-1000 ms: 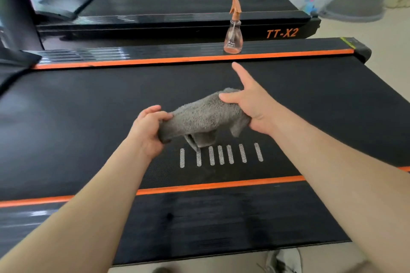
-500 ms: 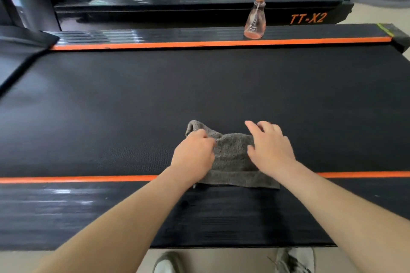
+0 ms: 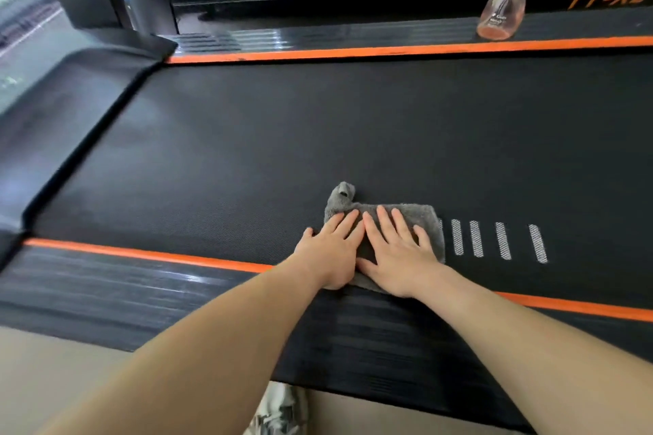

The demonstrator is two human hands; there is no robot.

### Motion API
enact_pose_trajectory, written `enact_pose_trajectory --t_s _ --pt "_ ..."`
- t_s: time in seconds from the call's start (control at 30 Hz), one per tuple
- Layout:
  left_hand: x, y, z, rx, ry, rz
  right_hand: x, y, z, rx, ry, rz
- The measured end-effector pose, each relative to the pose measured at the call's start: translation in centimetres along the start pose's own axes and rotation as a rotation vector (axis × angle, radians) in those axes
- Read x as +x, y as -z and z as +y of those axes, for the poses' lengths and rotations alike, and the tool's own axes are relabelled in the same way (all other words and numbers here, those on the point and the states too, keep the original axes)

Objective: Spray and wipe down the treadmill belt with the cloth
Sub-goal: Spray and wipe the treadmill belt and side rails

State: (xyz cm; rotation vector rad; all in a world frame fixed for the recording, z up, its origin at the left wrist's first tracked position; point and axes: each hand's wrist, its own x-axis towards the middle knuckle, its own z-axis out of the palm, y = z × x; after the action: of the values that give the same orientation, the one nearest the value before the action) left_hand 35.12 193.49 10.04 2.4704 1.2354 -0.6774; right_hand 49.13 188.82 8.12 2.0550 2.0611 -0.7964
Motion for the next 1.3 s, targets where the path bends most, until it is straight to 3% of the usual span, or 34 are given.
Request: enact_pose_trajectory --t_s 0.23,0.4,0.53,0.67,0.77,0.87,1.0,1.17,1.3 --pt "-2.4 0.2 -11.1 0.209 0.113 -0.018 6.4 -1.1 -10.3 -0.025 0.151 0.053" --pt "-5.6 -1.5 -21.5 0.194 0.314 -0.023 11.9 -1.9 -20.6 -0.039 0.316 0.062" --pt "-5.9 -2.3 -24.8 0.205 0.381 0.007 14.5 -2.6 -23.5 -0.098 0.365 0.129" --pt "-4.8 -2.7 -22.6 0.203 0.382 0.048 13.7 -2.6 -21.2 -0.145 0.396 0.152" --pt "-3.5 -3.1 -18.3 0.122 0.251 0.112 11.5 -1.7 -16.8 -0.164 0.367 0.14" --pt "-1.8 -2.1 -11.7 -0.105 0.218 0.149 7.6 -0.4 -10.5 -0.246 0.294 0.139" --pt "0.1 -1.1 -3.4 -0.133 0.163 0.097 2.6 1.5 -4.0 -0.348 0.209 0.102" --pt "0.7 -1.2 0.9 -0.215 -0.017 0.165 -0.3 4.6 -0.2 -0.475 0.168 0.109" --pt "0.8 -0.8 2.8 -0.316 -0.047 0.2 -1.5 7.6 1.0 -0.535 0.005 0.048"
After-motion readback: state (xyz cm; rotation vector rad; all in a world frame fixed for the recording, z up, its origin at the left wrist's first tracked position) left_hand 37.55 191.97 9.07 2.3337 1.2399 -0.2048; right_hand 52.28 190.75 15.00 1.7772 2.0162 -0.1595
